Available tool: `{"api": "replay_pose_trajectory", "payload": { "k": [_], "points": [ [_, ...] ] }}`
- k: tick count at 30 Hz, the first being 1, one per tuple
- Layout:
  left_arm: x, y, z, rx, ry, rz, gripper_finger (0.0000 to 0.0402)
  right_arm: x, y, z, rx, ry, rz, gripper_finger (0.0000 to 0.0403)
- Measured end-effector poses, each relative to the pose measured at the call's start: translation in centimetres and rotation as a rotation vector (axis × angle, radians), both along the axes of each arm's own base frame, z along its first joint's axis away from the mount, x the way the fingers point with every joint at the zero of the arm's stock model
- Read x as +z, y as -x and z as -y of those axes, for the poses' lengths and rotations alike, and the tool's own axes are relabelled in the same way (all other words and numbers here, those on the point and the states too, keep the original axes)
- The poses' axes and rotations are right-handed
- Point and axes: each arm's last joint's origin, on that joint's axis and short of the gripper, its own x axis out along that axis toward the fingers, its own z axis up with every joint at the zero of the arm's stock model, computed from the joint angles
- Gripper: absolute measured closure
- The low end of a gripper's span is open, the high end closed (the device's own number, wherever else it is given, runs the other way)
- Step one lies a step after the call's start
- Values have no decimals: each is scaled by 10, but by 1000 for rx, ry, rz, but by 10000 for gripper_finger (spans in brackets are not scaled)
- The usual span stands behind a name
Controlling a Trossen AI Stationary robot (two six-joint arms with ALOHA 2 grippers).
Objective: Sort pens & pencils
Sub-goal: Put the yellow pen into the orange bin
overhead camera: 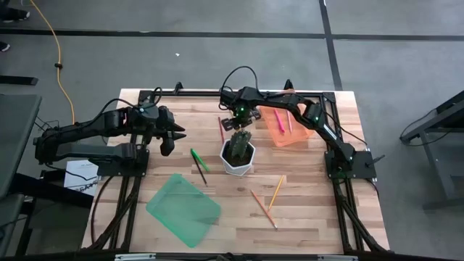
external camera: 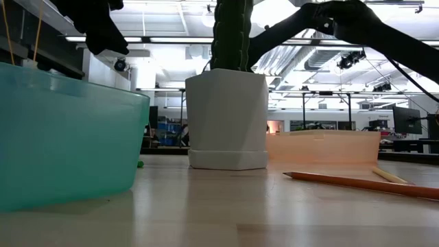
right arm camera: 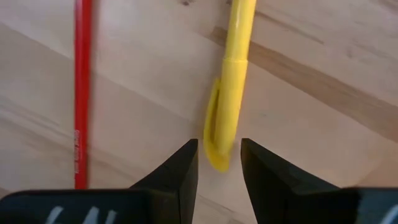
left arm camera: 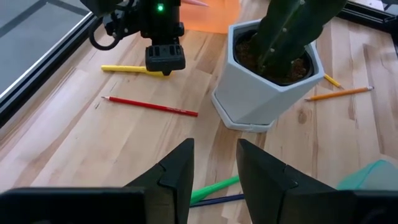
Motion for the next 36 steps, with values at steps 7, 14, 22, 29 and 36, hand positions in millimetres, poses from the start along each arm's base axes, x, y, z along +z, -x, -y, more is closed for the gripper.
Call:
{"api": "replay_pose_trajectory", "payload": {
  "k": [7,14,22,29,36],
  "points": [
    [0,0,0,-14,-14,-6,293,-1,4,2,-9,25,-43,290],
    [-1,1,0,-17,-11,-24,293,-1,8,11,-19,32,-48,290],
    [-2,1,0,-19,-14,-26,293,0,1,8,5,38,6,290],
    [-2,1,1,-19,-14,-27,293,0,4,12,-9,46,-1,290],
    [-2,1,1,-19,-13,-26,293,-1,9,16,-17,53,-43,290]
  ]
}}
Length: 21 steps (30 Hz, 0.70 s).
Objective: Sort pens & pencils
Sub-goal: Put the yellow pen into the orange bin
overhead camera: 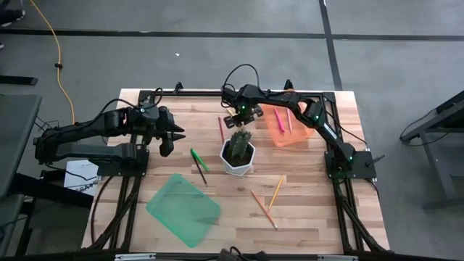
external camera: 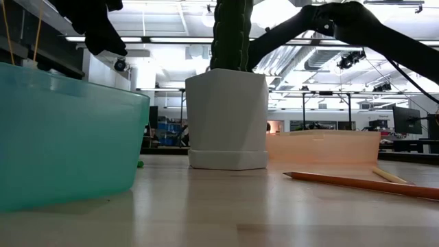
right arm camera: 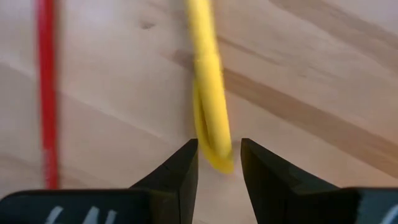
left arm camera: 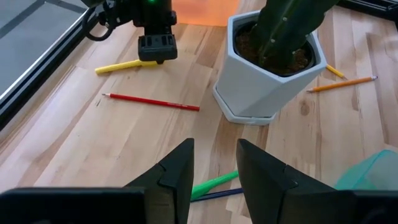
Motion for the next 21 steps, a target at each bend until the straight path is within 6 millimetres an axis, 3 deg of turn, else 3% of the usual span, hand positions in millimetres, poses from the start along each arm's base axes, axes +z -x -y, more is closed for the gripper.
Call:
{"api": "replay_pose_trajectory", "payload": {
  "k": [8,21],
  "points": [
    [0,0,0,0,0,0,293,0,4,7,-5,7,-11,293],
    [0,0,0,4,-3,-1,293,0,3,7,13,5,0,352]
  ]
}}
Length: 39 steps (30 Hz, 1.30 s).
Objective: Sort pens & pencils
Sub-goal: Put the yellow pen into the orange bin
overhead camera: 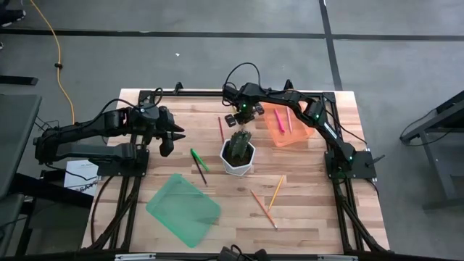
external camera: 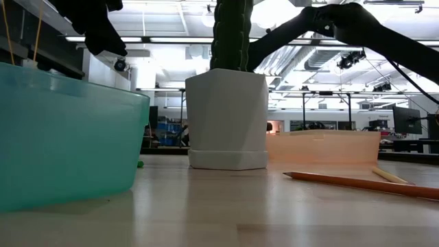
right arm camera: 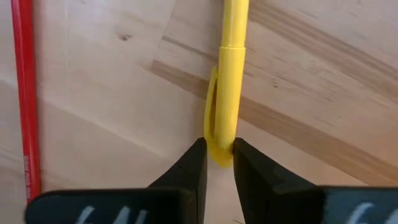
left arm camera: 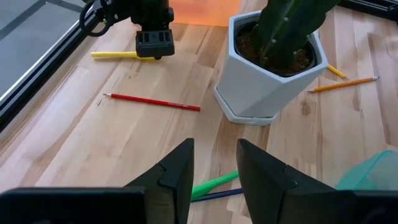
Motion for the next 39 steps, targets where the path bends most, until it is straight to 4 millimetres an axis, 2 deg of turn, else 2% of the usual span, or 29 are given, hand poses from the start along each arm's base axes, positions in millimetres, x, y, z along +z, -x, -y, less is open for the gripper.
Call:
{"api": "replay_pose_trajectory", "payload": {
  "k": [19,31,39],
  "points": [
    [0,0,0,-5,-6,-2,293,2,-4,0,-2,-2,40,354],
    [0,0,0,-7,-8,-3,293,50,-19,8,-1,87,170,355],
    [0,0,0,-14,-15,-6,293,69,-10,5,8,119,71,355]
  ]
}}
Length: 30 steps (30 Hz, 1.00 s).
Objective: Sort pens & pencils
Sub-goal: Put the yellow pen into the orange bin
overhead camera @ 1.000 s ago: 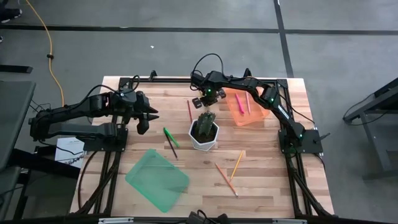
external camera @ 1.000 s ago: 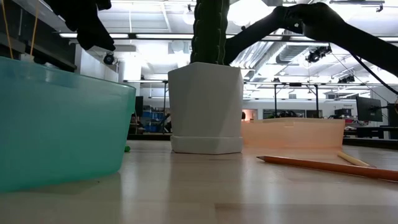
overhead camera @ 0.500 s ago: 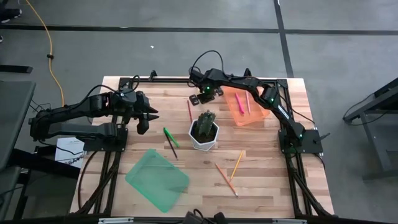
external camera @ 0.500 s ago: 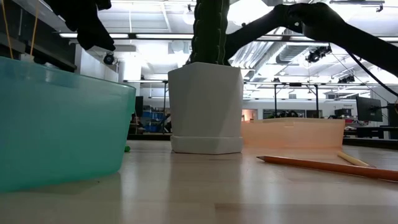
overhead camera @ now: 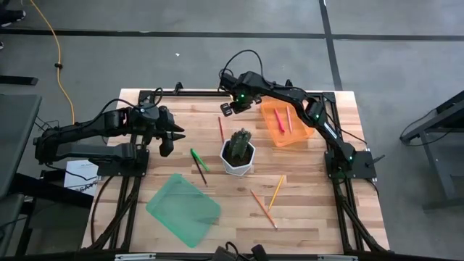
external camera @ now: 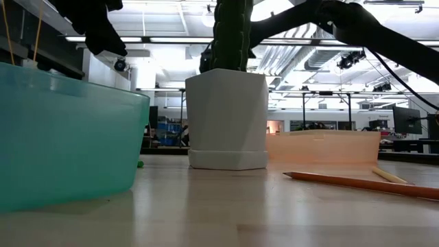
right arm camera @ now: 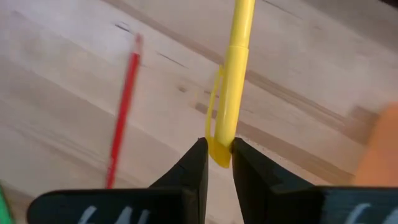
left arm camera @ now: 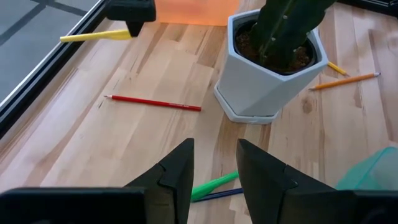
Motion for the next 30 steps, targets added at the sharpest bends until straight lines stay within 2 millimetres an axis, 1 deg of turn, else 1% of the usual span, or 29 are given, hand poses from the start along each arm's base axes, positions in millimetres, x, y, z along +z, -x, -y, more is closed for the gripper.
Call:
{"api": "replay_pose_trajectory", "payload": {
  "k": [3,13,26,30],
  "points": [
    [0,0,0,-3,-4,-1,293,3,4,-1,0,1,-47,355],
    [-1,1,0,-3,1,-13,293,5,6,-4,-1,-9,-69,355],
    [-3,3,1,-8,-3,-49,293,7,4,-8,15,-25,-50,355],
    [-3,3,1,-9,-4,-50,293,8,1,-7,20,-36,-4,355]
  ]
}}
